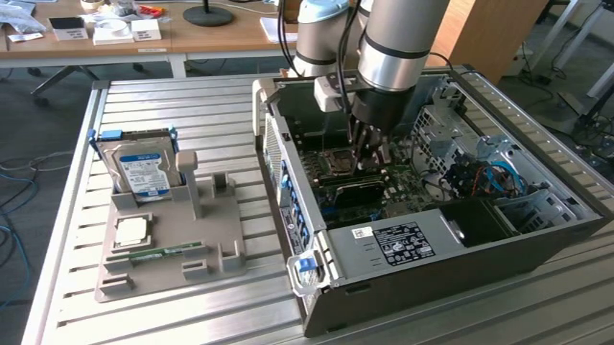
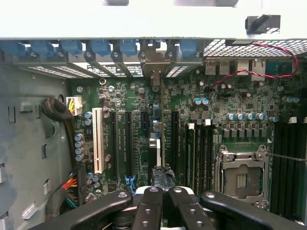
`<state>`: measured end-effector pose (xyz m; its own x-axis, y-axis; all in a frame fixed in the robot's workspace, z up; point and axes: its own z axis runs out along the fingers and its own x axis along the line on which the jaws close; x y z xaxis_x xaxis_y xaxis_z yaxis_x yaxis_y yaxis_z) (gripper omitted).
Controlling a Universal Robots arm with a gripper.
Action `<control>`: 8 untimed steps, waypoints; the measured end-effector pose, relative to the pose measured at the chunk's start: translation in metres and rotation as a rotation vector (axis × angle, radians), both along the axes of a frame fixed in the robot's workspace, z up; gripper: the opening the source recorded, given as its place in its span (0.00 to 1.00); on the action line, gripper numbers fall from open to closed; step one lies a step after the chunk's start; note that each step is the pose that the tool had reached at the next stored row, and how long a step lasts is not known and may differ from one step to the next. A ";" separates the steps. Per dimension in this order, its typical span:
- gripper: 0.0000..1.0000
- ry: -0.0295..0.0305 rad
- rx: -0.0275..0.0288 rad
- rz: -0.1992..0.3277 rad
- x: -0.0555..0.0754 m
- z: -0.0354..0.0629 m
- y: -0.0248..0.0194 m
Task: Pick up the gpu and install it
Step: 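Press down on the gpu until it lock into place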
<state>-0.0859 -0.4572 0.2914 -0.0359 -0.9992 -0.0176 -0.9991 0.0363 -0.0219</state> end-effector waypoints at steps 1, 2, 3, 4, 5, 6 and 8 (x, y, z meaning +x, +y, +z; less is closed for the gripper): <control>0.11 -0.0001 0.0002 0.000 0.000 -0.0005 0.0000; 0.11 0.0000 0.0000 0.000 0.000 -0.0013 -0.0001; 0.11 0.0000 0.0000 0.000 0.000 -0.0024 -0.0001; 0.11 0.0000 0.0000 0.000 0.000 -0.0035 -0.0001; 0.11 -0.0001 0.0001 0.000 0.000 -0.0054 -0.0001; 0.11 0.0000 -0.0002 0.000 0.000 -0.0055 -0.0001; 0.11 0.0000 -0.0002 0.000 0.000 -0.0055 -0.0001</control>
<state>-0.0859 -0.4574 0.2859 -0.0358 -0.9992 -0.0174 -0.9991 0.0362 -0.0219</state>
